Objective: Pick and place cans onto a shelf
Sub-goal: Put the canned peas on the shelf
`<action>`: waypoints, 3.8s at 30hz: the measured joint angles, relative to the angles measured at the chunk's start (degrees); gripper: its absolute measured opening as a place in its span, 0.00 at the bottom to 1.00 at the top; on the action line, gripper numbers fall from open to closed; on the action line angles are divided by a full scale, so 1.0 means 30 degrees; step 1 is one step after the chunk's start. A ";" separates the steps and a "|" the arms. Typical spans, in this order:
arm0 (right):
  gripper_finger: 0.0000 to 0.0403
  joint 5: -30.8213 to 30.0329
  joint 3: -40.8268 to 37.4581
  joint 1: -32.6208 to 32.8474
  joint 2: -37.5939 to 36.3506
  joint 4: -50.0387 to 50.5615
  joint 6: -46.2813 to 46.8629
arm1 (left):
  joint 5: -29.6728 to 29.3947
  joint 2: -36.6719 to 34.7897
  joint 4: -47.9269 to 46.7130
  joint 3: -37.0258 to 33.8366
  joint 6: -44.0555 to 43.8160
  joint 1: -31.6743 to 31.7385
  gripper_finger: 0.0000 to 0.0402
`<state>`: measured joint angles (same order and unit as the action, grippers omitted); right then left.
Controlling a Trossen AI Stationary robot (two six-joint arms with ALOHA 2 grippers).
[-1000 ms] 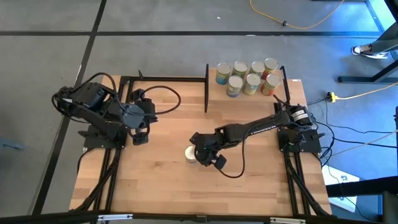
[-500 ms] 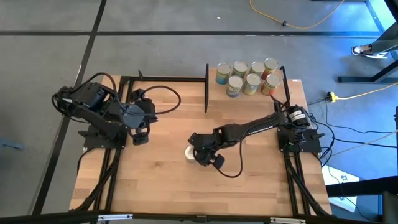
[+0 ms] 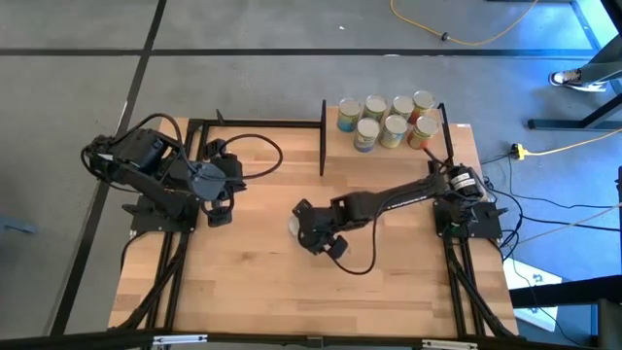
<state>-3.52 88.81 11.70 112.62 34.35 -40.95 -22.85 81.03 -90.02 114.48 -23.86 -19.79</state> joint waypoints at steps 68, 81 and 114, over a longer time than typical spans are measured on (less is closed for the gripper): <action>0.00 0.2771 1.3823 -1.0900 -0.0991 1.6189 0.2620 | 0.0000 0.0000 0.0000 -0.0007 0.0627 -0.0142 0.06; 0.00 0.2574 1.0597 -1.1585 -0.0946 1.4725 0.1989 | 0.0000 0.0000 0.0000 -0.0007 0.0568 -0.0138 0.06; 0.01 0.2546 1.1403 -1.1574 -0.0874 1.5686 0.2966 | 0.0000 0.0000 0.0000 -0.0007 0.0641 -0.0145 0.06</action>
<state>4.11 123.02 -23.02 110.00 81.41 -32.05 -22.85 81.03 -90.02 114.45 -21.93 -20.23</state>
